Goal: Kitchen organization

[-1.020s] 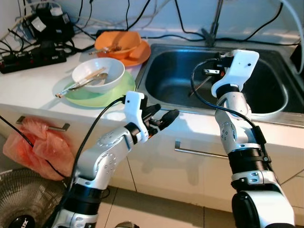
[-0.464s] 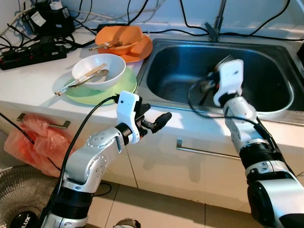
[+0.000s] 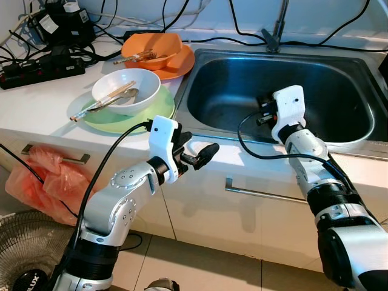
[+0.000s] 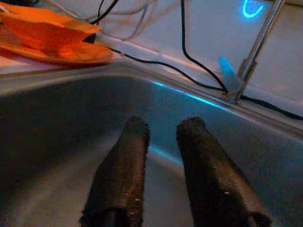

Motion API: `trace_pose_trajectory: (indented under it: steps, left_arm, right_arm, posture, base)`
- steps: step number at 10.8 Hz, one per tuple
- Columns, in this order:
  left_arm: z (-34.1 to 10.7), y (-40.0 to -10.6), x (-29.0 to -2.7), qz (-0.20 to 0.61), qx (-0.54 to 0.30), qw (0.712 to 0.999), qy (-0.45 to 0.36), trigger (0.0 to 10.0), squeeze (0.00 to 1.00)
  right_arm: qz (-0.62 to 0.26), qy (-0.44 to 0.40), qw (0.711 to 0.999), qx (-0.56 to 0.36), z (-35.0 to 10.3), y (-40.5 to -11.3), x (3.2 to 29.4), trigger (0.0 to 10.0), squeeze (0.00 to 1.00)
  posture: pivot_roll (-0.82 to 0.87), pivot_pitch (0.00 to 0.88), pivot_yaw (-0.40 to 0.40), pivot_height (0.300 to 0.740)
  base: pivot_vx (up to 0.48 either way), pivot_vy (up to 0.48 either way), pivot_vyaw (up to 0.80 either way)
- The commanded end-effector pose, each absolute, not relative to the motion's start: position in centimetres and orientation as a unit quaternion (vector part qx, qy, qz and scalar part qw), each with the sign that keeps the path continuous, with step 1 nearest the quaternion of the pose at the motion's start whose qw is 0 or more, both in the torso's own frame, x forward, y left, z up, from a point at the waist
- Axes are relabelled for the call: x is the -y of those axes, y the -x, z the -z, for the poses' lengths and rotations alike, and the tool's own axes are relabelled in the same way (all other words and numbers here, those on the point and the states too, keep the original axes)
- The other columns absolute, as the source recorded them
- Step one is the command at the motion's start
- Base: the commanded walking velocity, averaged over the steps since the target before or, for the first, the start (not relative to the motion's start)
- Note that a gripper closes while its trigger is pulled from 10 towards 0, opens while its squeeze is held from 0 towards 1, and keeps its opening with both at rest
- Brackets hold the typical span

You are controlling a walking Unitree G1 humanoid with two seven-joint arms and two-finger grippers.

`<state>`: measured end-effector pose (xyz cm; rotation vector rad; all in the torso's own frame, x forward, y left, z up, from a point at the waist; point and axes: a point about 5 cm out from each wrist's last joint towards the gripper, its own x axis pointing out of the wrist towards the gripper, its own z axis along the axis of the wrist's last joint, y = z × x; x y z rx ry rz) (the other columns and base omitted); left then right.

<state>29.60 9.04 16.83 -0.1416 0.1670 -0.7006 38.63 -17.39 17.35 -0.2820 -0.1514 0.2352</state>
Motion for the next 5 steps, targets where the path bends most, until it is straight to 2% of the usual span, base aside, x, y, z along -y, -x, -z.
trace_pose_trajectory:
  steps: [1, 5]
  left_arm:
    - [-16.92, -29.7, -9.15, 0.343, -0.083, 0.933, 0.062, 10.0, 0.0]
    - [-17.25, -30.14, -9.05, 0.342, -0.069, 0.936, 0.05, 10.0, 0.0]
  right_arm:
    - [-0.13, 0.145, 0.977, 0.085, -17.97, -38.88, 16.87, 10.0, 1.0]
    - [-0.14, 0.138, 0.975, 0.102, -18.67, -38.83, 16.81, 10.0, 1.0]
  posture:
    - [0.25, 0.08, 0.074, 0.74]
    - [0.23, 0.061, 0.068, 0.74]
  base:
    - [0.0, 0.0, 0.0]
    - [0.0, 0.0, 0.0]
